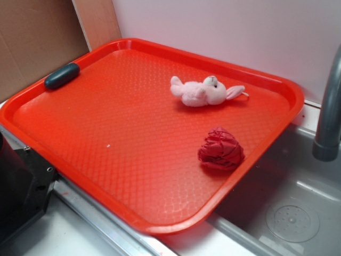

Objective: Grab the pink bunny.

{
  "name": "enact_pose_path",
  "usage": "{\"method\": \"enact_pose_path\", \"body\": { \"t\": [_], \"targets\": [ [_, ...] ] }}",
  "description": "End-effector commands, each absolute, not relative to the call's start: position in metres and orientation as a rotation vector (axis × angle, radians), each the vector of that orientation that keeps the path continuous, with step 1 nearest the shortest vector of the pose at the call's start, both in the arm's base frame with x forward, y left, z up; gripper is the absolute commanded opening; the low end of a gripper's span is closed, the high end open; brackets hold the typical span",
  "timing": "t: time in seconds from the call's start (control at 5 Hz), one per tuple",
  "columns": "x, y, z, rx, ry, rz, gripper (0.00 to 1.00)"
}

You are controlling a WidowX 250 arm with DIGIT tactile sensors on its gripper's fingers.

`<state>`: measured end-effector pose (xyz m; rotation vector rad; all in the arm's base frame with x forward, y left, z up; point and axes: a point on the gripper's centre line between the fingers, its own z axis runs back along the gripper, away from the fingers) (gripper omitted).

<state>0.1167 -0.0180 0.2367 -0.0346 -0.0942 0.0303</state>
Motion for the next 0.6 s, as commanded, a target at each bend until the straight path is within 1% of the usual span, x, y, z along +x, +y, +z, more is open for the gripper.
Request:
{"method": "enact_pose_path", "body": {
  "t": [0.0, 0.2, 0.4],
  "targets": [
    [0.117, -0.018, 0.237, -0.035, -0.094, 0.03, 1.0],
    [0.122, -0.018, 0.231, -0.033, -0.079, 0.028, 1.0],
    [0.137, -0.017, 0.224, -0.022, -0.114, -0.011, 1.0]
  ]
}}
